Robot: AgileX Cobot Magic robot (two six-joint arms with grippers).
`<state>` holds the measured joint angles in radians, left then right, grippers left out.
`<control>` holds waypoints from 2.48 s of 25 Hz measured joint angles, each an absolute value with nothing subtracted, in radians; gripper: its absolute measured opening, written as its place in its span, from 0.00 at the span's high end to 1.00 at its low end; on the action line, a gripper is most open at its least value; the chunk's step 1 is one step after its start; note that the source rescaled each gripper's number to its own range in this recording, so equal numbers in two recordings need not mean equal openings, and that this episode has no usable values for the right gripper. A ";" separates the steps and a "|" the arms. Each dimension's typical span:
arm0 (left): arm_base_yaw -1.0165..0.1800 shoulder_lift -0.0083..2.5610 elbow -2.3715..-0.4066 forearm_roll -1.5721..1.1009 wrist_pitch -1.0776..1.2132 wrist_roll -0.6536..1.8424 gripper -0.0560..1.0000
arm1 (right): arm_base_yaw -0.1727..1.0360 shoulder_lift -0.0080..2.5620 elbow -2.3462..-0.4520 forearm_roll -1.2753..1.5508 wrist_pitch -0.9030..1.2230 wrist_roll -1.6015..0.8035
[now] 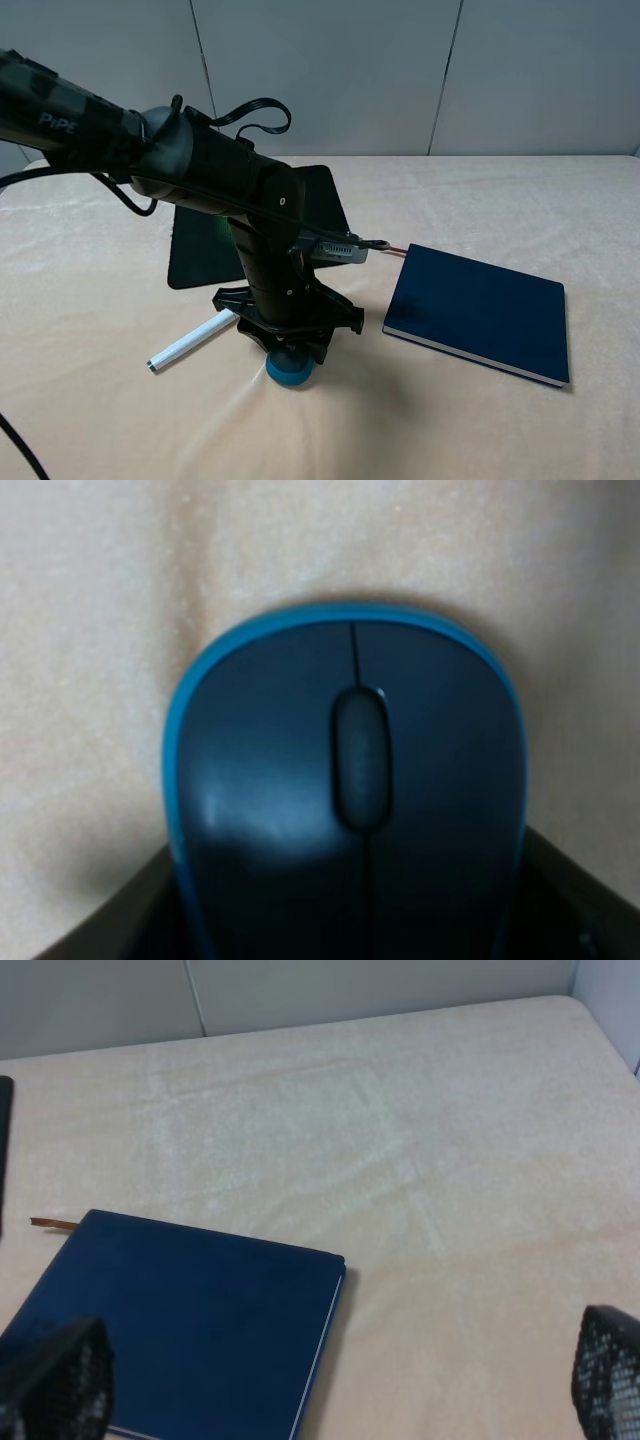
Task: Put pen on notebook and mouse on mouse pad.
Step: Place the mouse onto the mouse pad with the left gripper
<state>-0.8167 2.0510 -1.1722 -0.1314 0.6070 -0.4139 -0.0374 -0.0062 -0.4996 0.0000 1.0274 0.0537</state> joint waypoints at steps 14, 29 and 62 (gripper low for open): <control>-0.817 2.042 -1.172 -0.132 0.620 -0.414 0.50 | -0.037 -0.006 -0.500 0.000 1.027 0.054; -0.817 1.969 -1.230 -0.103 0.736 -0.414 0.50 | -0.037 -0.006 -0.500 0.009 1.027 0.054; -0.817 1.969 -1.244 -0.065 0.793 -0.422 0.50 | -0.037 -0.006 -0.500 0.012 1.027 0.054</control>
<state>-0.8167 1.9693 -1.2436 -0.0649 0.7925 -0.4218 -0.0374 -0.0062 -0.4996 0.0121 1.0274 0.0537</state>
